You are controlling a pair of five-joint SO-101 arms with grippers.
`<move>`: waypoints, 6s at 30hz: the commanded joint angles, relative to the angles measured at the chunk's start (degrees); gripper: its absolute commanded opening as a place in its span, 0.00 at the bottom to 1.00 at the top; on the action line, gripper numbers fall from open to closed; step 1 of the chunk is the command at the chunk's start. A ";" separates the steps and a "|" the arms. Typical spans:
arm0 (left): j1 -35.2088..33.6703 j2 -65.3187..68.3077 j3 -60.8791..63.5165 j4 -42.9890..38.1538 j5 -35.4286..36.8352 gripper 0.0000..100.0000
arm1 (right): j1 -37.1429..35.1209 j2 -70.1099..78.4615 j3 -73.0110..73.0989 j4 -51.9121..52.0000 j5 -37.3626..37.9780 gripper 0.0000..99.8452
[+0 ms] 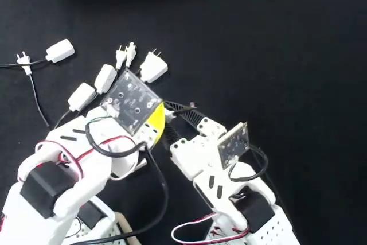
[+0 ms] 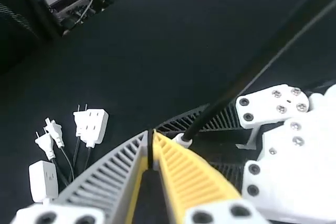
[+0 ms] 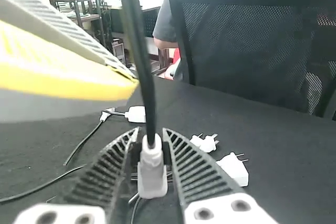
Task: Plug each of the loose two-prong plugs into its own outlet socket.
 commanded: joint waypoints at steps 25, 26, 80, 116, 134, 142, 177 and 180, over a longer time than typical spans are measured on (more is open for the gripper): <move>-22.64 -12.57 -11.82 18.90 -8.09 0.03 | -4.22 -9.45 -1.80 8.97 -0.79 0.01; -27.21 -15.38 -10.77 19.69 -9.93 0.03 | -6.42 -9.45 -0.31 8.88 -0.70 0.01; -67.65 -37.98 65.63 -12.66 -7.56 0.03 | -14.24 52.44 4.26 -30.51 -15.65 0.01; -65.45 -37.98 67.30 -12.66 -9.93 0.03 | -11.25 70.55 -0.57 -37.45 -15.74 0.01; -65.27 -37.98 68.70 -15.03 -9.93 0.03 | -9.41 70.55 -4.97 -24.53 -15.82 0.01; -65.27 -37.98 68.70 -15.03 -9.93 0.03 | -9.41 70.64 -7.08 -17.67 -15.82 0.01; -65.27 -37.98 68.62 -14.59 -9.93 0.03 | -17.67 71.08 -7.34 -15.91 -7.47 0.01; -65.27 -37.98 68.62 -14.59 -9.93 0.03 | -17.85 71.08 -7.34 -14.33 -5.36 0.01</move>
